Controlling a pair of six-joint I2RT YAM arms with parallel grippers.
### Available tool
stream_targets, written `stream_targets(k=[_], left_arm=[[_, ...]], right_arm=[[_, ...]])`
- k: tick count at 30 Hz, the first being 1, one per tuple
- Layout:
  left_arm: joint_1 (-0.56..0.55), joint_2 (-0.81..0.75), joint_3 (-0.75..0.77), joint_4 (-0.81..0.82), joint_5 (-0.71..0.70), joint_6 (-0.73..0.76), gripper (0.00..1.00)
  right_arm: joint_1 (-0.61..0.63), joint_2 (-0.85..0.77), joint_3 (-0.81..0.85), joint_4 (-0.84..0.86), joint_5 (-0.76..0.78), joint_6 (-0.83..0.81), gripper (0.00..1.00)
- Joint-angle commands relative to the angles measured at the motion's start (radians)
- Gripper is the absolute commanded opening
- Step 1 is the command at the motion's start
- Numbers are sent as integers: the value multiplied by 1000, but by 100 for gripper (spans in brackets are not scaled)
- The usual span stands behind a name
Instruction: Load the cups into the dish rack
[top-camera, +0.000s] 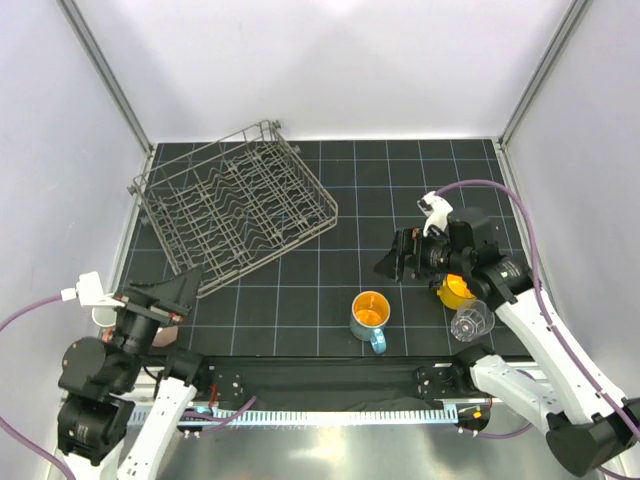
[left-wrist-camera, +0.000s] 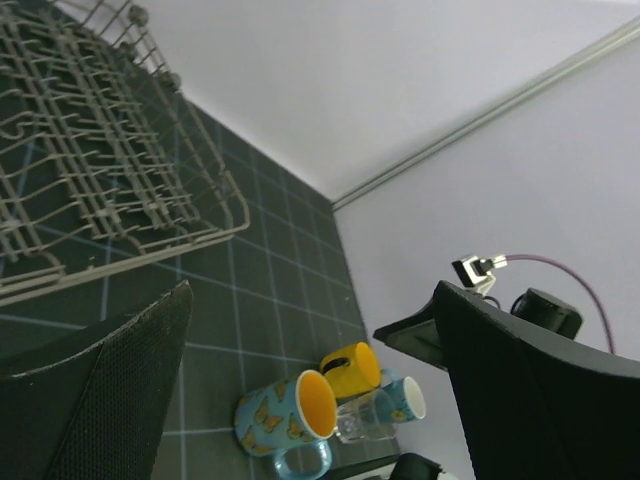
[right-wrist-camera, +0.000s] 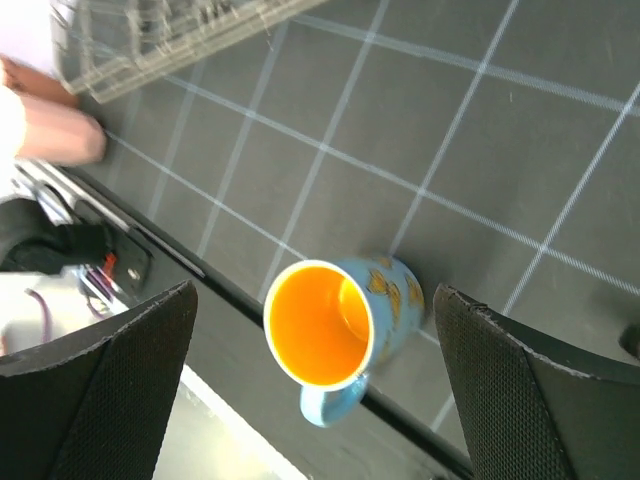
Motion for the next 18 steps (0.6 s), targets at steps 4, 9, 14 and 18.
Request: stream_targets(k=[4, 9, 14, 18], left_arm=[[7, 182, 75, -188, 11, 90, 100], [7, 194, 40, -148, 61, 87, 96], [7, 219, 46, -180, 55, 94, 96], [7, 246, 61, -205, 57, 106, 96]], right_arm=[[94, 100, 31, -91, 57, -97, 99], [381, 182, 85, -165, 311, -22, 95], [531, 236, 65, -185, 482, 56, 83], [602, 250, 40, -165, 526, 117, 71]])
